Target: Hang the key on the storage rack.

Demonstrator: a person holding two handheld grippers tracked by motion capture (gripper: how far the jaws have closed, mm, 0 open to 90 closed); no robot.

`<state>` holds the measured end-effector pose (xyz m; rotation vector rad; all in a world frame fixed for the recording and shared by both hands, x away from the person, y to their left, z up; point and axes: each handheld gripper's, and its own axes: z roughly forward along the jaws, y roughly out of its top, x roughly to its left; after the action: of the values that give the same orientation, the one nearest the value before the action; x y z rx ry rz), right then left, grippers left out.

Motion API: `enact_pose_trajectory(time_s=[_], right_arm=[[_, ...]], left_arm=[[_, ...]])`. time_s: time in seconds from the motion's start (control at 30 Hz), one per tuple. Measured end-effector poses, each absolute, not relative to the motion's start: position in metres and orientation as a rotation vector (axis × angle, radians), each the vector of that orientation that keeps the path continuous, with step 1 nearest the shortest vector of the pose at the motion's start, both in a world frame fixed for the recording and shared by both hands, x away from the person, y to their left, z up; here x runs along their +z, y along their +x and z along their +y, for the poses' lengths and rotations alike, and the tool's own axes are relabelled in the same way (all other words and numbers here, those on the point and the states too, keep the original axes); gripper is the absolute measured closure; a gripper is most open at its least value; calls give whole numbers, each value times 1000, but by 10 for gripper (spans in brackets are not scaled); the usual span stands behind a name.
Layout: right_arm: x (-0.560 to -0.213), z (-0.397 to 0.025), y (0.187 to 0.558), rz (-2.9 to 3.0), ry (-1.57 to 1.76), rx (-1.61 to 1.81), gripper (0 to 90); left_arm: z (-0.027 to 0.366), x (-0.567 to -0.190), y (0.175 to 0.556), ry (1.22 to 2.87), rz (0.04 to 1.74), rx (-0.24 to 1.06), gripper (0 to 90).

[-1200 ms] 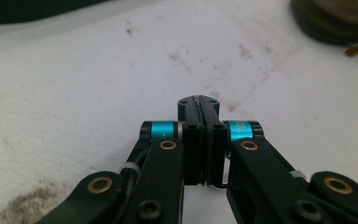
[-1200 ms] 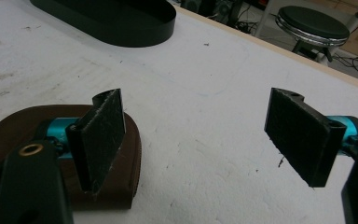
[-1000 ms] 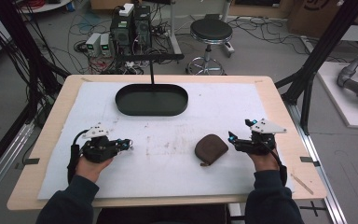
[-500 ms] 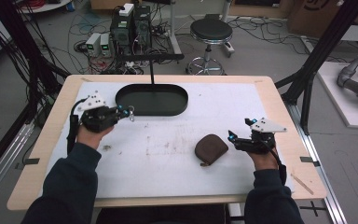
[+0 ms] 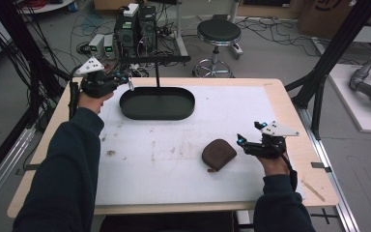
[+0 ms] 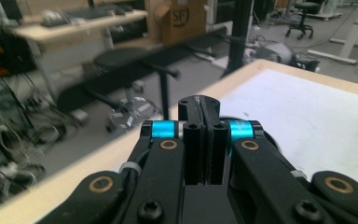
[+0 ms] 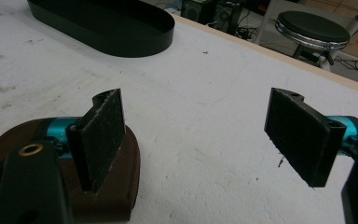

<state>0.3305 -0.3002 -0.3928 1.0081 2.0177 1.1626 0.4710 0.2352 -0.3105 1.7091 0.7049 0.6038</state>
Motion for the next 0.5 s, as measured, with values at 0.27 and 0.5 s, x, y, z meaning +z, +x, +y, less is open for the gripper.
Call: enact_pose_trajectory(time_s=[0.27,0.5], right_arm=[[-392,-301,330,2016,1011,1179,204],[-392,-302,330,2012,1018,1189,205]], left_arm=[[247,-309,504,1704,706,629,882],[255,-322,517,1651,735,587,881]])
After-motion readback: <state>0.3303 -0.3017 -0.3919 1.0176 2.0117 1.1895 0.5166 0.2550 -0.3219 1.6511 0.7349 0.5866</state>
